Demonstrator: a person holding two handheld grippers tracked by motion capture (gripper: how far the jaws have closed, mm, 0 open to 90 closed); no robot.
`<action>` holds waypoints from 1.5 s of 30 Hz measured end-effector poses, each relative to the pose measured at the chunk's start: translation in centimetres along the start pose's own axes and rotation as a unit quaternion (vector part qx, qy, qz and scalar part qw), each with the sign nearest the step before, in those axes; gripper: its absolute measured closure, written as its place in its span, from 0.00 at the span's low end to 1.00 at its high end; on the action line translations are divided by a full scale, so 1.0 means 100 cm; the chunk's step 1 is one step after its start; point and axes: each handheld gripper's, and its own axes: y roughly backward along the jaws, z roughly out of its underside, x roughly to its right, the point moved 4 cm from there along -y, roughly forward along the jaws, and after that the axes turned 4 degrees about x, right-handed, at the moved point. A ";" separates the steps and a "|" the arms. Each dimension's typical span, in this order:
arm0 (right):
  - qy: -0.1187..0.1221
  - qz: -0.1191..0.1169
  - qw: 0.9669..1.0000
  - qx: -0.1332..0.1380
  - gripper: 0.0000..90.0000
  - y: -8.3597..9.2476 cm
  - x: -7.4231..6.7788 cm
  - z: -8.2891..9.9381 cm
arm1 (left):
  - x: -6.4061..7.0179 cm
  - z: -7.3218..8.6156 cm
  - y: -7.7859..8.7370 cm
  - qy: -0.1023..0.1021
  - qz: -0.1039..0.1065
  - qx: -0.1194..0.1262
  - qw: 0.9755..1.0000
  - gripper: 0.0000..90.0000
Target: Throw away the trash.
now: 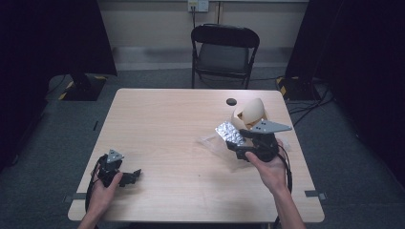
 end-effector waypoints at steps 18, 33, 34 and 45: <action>-0.024 0.060 0.998 0.006 0.38 0.048 0.043 0.013 | 0.000 0.000 0.000 0.000 0.000 0.000 1.000 0.00; -0.039 0.097 0.994 -0.007 0.38 0.060 0.068 0.026 | 0.000 0.000 0.000 0.000 0.000 0.000 1.000 0.00; -0.040 0.102 0.994 -0.016 0.38 0.059 0.071 0.028 | 0.000 0.000 0.000 0.000 0.000 0.000 1.000 0.00; -0.045 0.117 0.991 -0.043 0.38 0.046 0.087 0.030 | 0.000 0.000 0.000 -0.001 0.000 0.000 1.000 0.00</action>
